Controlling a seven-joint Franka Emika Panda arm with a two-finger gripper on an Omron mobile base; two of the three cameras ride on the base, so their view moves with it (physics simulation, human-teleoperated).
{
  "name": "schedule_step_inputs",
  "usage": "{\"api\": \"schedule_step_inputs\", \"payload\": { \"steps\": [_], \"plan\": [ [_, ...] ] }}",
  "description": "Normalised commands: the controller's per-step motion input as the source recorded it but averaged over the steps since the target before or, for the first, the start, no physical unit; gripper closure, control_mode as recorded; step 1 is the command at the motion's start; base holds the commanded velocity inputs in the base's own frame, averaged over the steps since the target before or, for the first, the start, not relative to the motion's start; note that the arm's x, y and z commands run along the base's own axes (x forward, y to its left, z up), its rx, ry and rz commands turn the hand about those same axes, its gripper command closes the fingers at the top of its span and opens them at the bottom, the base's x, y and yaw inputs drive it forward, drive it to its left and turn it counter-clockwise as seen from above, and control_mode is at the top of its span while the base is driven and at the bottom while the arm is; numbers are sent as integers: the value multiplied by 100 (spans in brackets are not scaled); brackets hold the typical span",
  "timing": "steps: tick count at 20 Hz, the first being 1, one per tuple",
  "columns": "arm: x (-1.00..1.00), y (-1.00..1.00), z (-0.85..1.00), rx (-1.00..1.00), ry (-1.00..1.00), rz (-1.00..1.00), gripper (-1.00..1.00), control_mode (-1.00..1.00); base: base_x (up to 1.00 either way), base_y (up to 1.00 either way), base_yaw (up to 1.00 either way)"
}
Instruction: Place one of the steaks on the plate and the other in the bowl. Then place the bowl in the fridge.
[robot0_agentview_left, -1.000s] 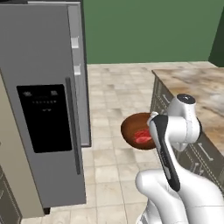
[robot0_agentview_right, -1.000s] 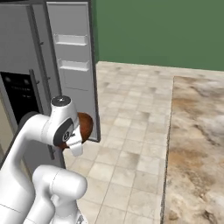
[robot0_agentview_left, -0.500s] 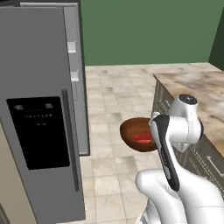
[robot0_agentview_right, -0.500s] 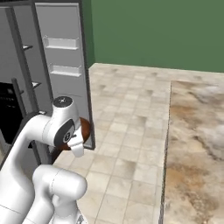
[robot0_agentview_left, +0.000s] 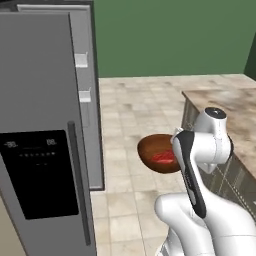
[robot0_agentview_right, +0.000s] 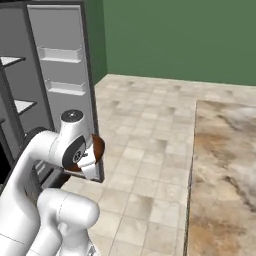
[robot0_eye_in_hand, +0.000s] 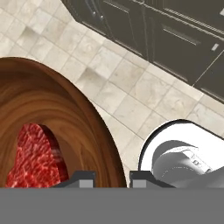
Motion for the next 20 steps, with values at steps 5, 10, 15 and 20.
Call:
{"api": "schedule_step_inputs", "payload": {
  "steps": [5,10,15,20],
  "plan": [
    [0,0,0,0,0,0,100,100,84,0,12],
    [0,0,0,0,0,0,100,100,64,0,22],
    [0,0,0,0,0,0,100,100,28,0,36],
    [0,0,0,0,0,0,100,100,14,-5,45]
  ]
}}
